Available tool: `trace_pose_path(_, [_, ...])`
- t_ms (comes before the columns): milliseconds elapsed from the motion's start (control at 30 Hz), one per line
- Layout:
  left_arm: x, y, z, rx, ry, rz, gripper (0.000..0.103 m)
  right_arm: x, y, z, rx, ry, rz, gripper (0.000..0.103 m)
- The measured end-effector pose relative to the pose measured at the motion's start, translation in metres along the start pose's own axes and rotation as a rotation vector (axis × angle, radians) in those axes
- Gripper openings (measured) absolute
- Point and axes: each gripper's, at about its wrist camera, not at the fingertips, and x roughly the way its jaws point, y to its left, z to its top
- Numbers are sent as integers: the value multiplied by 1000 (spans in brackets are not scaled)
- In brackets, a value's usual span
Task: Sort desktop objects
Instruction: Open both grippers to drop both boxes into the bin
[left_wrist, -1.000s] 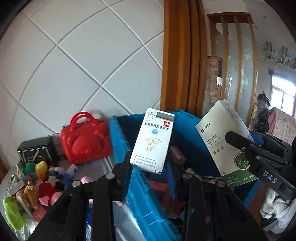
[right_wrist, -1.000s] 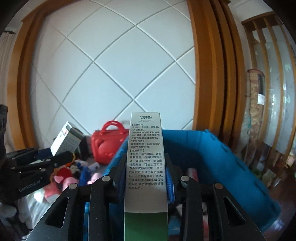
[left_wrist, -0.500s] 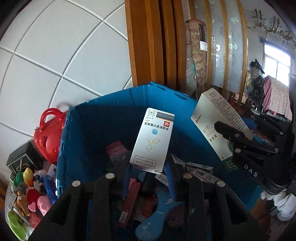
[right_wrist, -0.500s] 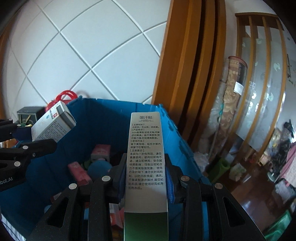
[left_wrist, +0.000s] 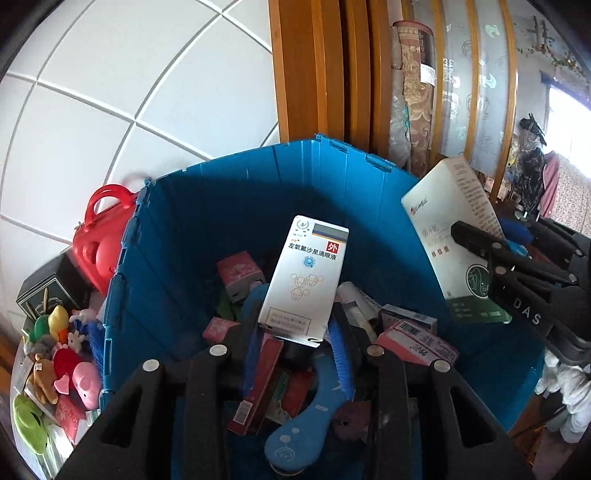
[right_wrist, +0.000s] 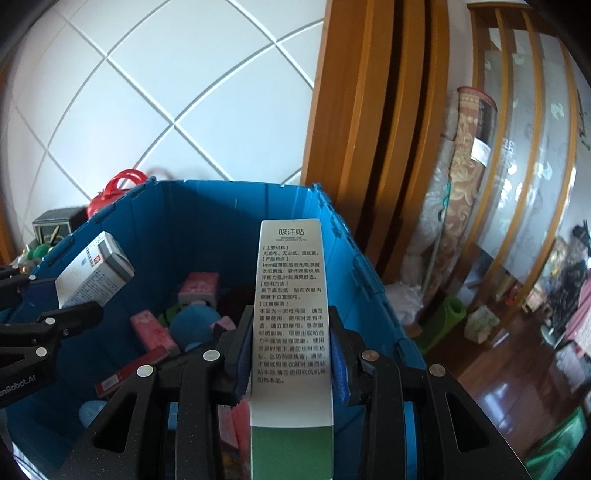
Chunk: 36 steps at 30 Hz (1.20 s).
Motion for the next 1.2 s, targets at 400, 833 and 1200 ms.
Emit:
trace_pose_path(400, [6,1,0,13,23,-13,35,4,-2,-2,9,16,-19,38])
trace_pose_path(833, [6,0,0,15,14,-14,35,-1,-6,-1,36,-9,-2,99])
trace_pose_path(1200, [3,1,-1,2,-6,-5,35,-2,-15,-2,86,-26,15,100])
